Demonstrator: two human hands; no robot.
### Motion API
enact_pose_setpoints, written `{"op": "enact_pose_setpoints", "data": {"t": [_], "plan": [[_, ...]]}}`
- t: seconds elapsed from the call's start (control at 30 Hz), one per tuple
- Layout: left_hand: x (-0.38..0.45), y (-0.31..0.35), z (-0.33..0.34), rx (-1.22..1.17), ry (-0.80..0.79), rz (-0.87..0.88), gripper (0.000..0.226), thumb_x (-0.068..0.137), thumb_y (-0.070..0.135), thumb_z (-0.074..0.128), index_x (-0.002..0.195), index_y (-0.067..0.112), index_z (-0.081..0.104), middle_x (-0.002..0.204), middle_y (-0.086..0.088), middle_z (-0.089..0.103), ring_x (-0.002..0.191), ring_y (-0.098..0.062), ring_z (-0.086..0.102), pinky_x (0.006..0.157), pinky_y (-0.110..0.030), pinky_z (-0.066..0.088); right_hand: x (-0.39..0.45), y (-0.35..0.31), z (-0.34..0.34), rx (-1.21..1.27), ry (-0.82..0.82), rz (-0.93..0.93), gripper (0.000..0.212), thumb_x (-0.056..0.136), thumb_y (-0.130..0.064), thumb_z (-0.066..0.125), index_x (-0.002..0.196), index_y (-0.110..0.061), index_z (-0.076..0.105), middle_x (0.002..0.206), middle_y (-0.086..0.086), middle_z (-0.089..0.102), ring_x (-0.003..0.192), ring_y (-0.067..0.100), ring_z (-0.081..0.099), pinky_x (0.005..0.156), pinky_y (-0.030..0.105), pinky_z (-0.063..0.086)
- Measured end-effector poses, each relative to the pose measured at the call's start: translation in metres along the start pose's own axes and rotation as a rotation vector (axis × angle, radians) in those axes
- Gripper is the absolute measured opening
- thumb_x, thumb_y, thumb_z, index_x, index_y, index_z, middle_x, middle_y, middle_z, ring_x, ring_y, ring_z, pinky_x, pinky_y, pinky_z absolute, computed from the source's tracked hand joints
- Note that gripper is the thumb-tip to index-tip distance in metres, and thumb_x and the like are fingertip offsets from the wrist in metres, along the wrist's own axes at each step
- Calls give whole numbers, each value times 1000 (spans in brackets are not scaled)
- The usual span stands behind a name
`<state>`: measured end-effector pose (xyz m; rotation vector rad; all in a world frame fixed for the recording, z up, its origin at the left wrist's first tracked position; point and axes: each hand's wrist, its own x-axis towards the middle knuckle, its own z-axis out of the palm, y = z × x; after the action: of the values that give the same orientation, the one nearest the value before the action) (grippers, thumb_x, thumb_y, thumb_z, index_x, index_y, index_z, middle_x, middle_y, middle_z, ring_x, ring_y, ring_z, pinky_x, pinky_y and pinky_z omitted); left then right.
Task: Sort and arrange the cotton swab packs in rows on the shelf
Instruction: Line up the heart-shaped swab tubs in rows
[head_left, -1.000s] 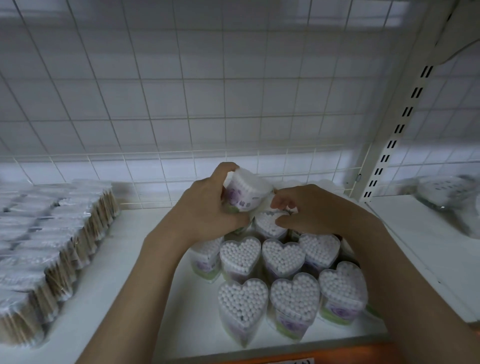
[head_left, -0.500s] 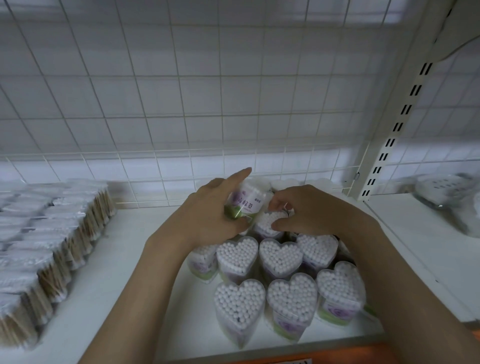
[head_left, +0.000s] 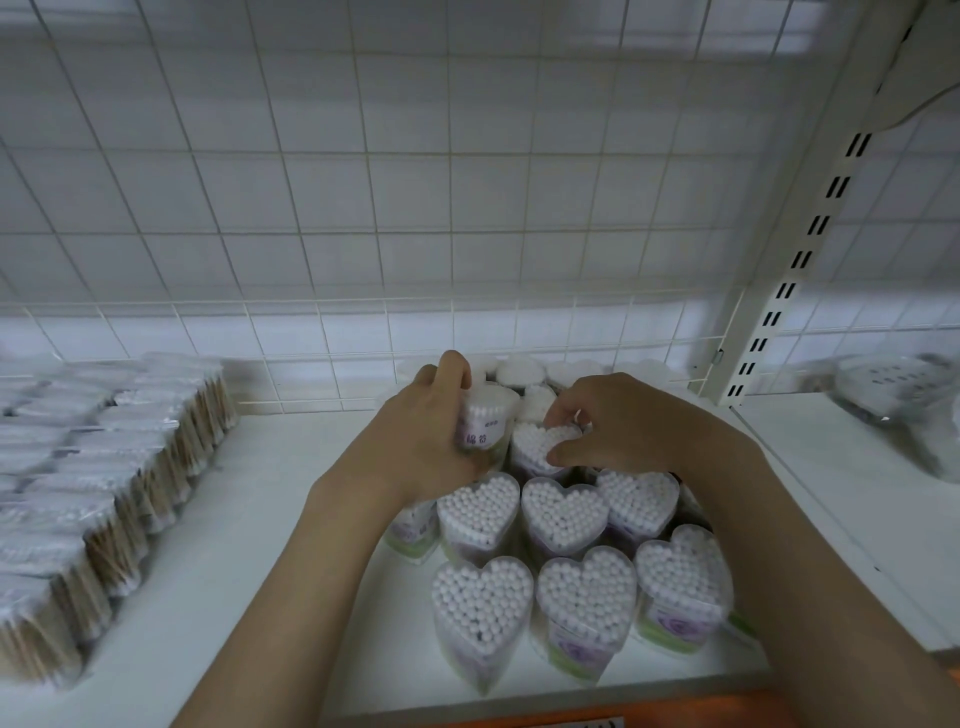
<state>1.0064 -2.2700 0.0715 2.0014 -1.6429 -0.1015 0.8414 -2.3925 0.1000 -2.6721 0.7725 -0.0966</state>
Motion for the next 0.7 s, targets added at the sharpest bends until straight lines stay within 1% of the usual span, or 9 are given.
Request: {"op": "enact_pose_setpoints", "data": {"t": [0.07, 0.1, 0.13, 0.2, 0.27, 0.33, 0.43, 0.57, 0.7], "plan": [[0, 0, 0, 39, -12, -5, 60, 71, 43, 70, 112, 28, 28, 102, 1, 48, 77, -13, 48, 64, -26, 36, 0, 0, 0, -3, -7, 7, 38, 79, -31, 69, 113, -17, 62, 98, -5, 56, 89, 13, 57, 72, 22, 44], [0, -1, 0, 84, -18, -14, 67, 72, 48, 68, 123, 29, 28, 109, 0, 49, 87, -17, 49, 73, -29, 37, 0, 0, 0, -4, -8, 9, 39, 78, -32, 70, 113, -17, 62, 99, -4, 57, 89, 14, 57, 74, 25, 45], [0, -1, 1, 145, -22, -26, 75, 73, 52, 64, 134, 30, 25, 114, -1, 49, 98, -22, 48, 82, -33, 37, 0, 0, 0, -3, -9, 11, 39, 78, -32, 70, 113, -17, 62, 101, -3, 58, 89, 14, 58, 75, 25, 46], [2, -2, 0, 273, -32, -46, 78, 75, 61, 56, 140, 31, 26, 120, 1, 49, 112, -25, 42, 91, -36, 32, 0, 1, 0, 3, -9, 13, 39, 78, -32, 70, 113, -18, 62, 101, -4, 58, 89, 13, 58, 75, 25, 46], [3, -2, -1, 331, -53, -58, 68, 77, 63, 53, 135, 31, 38, 120, 4, 51, 114, -23, 44, 90, -35, 31, 1, 2, 1, 4, -7, 9, 39, 78, -32, 70, 113, -18, 62, 100, -5, 57, 88, 12, 57, 72, 23, 45], [5, -1, 0, 339, -68, -45, 57, 78, 61, 53, 125, 29, 50, 114, 4, 53, 110, -20, 47, 84, -33, 29, 2, 3, 1, 0, -1, 2, 39, 78, -33, 70, 113, -18, 62, 96, -9, 54, 85, 7, 54, 66, 16, 41], [7, 1, -1, 328, -76, -7, 44, 80, 56, 55, 111, 26, 60, 102, 3, 51, 100, -19, 50, 76, -29, 28, 3, 4, 2, -3, 4, -4, 39, 78, -34, 70, 114, -19, 61, 93, -11, 51, 82, 5, 51, 63, 13, 37], [10, 2, -1, 306, -95, 4, 43, 80, 52, 59, 110, 21, 58, 104, 3, 53, 97, -19, 52, 76, -29, 35, 4, 7, 4, -13, 11, -30, 44, 78, -40, 69, 116, -20, 60, 99, -10, 50, 88, 5, 47, 64, 13, 33], [13, 4, 0, 315, -119, -12, 51, 77, 59, 59, 113, 24, 56, 104, 4, 49, 99, -17, 50, 77, -29, 30, 5, 7, 8, 11, 27, -52, 45, 78, -41, 69, 117, -22, 59, 88, -20, 40, 83, 1, 42, 66, 16, 31]]}}
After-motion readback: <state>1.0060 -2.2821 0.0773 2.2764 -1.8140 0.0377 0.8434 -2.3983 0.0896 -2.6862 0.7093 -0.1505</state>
